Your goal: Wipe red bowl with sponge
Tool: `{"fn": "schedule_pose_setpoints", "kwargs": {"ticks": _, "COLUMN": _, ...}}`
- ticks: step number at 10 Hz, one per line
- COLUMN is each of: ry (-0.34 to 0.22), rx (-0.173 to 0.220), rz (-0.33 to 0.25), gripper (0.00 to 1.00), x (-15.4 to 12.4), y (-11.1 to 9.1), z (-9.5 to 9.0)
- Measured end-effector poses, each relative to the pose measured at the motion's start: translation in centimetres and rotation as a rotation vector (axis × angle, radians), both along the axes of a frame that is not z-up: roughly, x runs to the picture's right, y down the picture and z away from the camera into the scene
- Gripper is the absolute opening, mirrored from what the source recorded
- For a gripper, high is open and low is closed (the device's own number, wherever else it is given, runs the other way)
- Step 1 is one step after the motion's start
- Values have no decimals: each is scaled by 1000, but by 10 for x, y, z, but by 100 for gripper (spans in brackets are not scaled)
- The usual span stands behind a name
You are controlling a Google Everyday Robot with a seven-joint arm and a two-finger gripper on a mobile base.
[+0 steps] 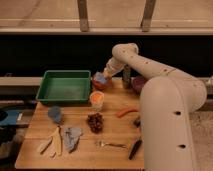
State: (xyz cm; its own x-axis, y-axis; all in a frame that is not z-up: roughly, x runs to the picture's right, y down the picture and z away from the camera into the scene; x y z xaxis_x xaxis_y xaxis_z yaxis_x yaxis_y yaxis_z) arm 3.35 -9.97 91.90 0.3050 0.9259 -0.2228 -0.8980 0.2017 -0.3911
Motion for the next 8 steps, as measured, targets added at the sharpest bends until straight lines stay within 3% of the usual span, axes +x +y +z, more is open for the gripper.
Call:
{"fn": "schedule_pose_setpoints", "kwargs": {"ticks": 2, "ry": -27, "rx": -4, "rz": -10, "gripper": 0, "x": -15, "y": -8, "z": 10}}
{"fn": "schedule_pose_setpoints", "kwargs": {"ticks": 4, "ry": -22, "rx": -14, "rz": -1, "gripper": 0, "x": -13, "y": -15, "z": 23}}
{"fn": "schedule_pose_setpoints", "kwargs": {"ticks": 8, "ry": 52, "rx": -21, "rz": 50, "gripper": 0, "x": 25, "y": -26, "z": 39}}
